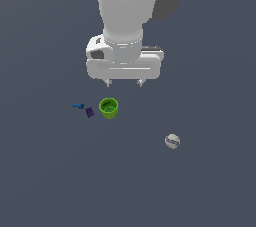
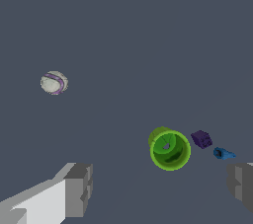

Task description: Pick up a designated object from a clutter of objects.

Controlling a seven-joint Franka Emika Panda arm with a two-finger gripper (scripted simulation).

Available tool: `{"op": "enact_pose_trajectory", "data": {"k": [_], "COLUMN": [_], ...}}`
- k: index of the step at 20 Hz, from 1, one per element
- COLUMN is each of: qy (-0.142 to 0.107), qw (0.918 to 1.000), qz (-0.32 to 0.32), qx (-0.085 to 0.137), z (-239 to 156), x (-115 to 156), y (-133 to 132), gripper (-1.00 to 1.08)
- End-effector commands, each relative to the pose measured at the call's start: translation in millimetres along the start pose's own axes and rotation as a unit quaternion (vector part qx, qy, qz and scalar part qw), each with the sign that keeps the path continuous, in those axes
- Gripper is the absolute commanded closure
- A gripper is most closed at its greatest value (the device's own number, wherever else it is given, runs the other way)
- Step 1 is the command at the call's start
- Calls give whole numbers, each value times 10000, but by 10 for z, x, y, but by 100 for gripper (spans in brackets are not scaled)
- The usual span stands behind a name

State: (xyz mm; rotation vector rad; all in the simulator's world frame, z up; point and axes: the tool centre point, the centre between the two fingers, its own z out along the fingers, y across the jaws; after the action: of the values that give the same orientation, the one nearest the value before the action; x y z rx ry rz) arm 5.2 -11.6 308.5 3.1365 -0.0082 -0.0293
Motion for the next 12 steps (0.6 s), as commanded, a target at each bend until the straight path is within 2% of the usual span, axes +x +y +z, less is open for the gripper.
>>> {"op": "enact_pose_trajectory", "data": {"k": [1, 12], "qy": [0, 1], "qw": [10000, 9998], "qz": [0, -188], "qx": [0, -69], "z": [0, 12], "x": [0, 4], "y": [0, -43], "gripper": [-20, -20]}}
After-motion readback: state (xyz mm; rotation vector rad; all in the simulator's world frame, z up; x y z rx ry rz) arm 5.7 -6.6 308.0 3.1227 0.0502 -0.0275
